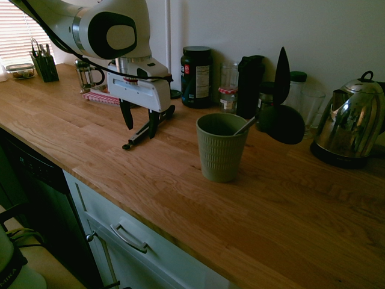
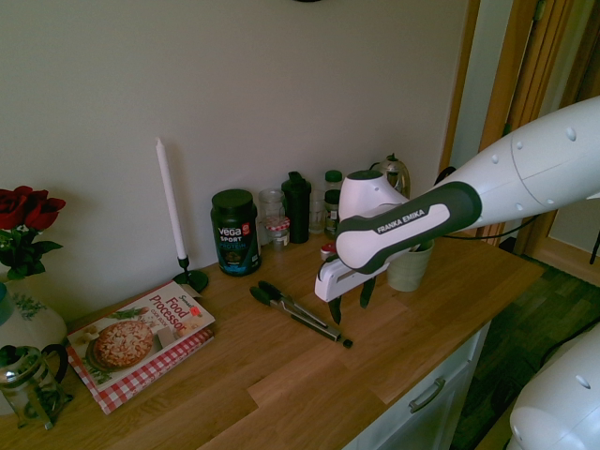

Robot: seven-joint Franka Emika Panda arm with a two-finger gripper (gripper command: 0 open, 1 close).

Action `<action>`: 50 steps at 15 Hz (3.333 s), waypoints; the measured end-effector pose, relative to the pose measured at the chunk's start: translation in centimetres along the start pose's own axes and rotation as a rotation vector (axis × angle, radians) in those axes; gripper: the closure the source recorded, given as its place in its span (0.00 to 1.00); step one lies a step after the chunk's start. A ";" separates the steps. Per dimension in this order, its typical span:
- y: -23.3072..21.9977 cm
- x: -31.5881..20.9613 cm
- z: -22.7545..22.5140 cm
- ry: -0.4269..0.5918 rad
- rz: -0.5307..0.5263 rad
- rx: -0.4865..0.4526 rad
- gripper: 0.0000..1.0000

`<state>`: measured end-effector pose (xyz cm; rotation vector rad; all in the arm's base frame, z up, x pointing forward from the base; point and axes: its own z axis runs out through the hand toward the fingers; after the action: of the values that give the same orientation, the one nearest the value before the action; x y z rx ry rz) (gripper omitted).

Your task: Put the tongs back in the holder

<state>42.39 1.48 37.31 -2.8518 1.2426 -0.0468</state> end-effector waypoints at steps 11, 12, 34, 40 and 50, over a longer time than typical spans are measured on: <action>-13.7 2.6 -2.9 0.013 -0.456 0.019 0.00; -15.1 2.8 -1.6 0.004 -0.481 0.005 0.00; -20.4 3.4 4.6 -0.065 -0.507 -0.071 1.00; -19.3 5.4 4.5 -0.050 -0.470 -0.072 1.00; -19.9 5.9 3.2 -0.025 -0.433 -0.052 1.00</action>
<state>61.08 10.72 34.97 -3.0961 0.6091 0.0124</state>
